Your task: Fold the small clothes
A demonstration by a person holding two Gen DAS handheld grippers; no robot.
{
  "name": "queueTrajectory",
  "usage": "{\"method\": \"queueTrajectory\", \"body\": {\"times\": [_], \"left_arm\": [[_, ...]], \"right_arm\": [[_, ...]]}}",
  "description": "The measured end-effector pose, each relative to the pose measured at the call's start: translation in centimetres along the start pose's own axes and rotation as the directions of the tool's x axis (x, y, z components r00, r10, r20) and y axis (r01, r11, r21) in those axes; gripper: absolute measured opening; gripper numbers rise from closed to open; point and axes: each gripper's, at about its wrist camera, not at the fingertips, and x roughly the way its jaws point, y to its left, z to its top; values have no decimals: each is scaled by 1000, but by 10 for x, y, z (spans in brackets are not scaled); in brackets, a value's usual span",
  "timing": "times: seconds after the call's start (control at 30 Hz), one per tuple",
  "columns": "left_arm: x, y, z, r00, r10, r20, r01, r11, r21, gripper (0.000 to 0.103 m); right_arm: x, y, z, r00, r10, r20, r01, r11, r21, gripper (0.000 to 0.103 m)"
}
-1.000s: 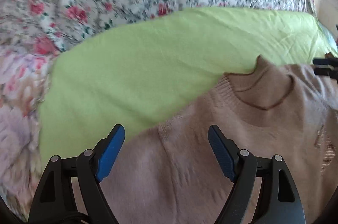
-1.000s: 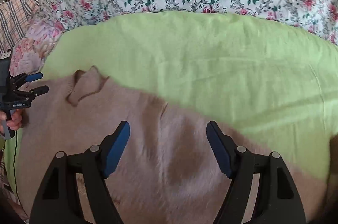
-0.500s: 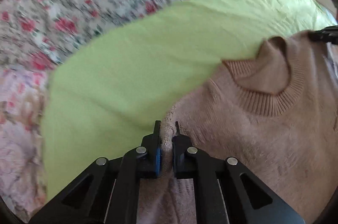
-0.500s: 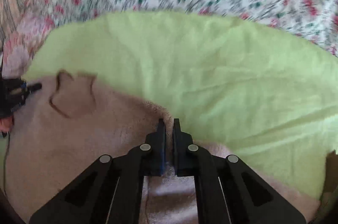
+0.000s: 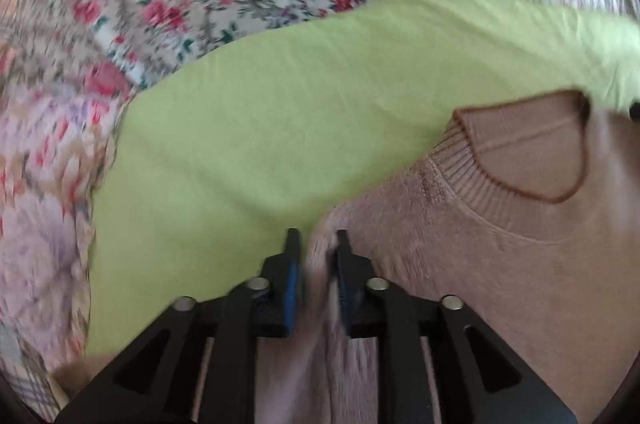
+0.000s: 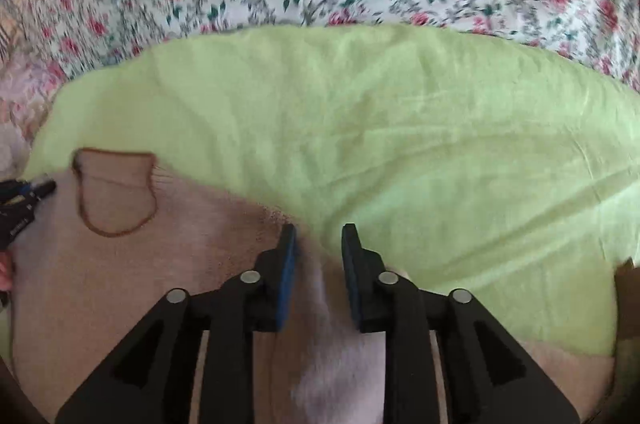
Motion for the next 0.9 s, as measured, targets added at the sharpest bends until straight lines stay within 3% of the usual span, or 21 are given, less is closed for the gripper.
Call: {"method": "queueTrajectory", "body": {"times": [0.07,0.13,0.23,0.27,0.5,0.7,0.9], "left_arm": [[-23,4,-7,1000,-15,16,16,999,-38,43],[-45,4,-16,999,-30,27,32,997,-68,49],[-75,-3,-38,996,-83,39,86,991,-103,51],[-83,-8,-45,995,-98,32,101,989,-112,56],[-117,-37,-95,978,-208,12,206,961,-183,61],[-125,-47,-124,963,-267,-18,253,930,-267,63],[-118,-61,-140,955,-288,-67,260,926,-275,63]], "right_arm": [[-29,-8,-14,999,27,39,-29,999,44,45],[-60,-16,-26,998,20,66,-24,997,69,46],[-84,-29,-56,997,-6,71,-2,994,110,46],[-91,-37,-68,997,-25,71,16,992,128,46],[-134,-101,-102,985,-150,88,122,957,265,46],[-156,-162,-92,964,-246,102,200,921,334,46],[-119,-209,-56,973,-230,13,212,917,336,46]]}}
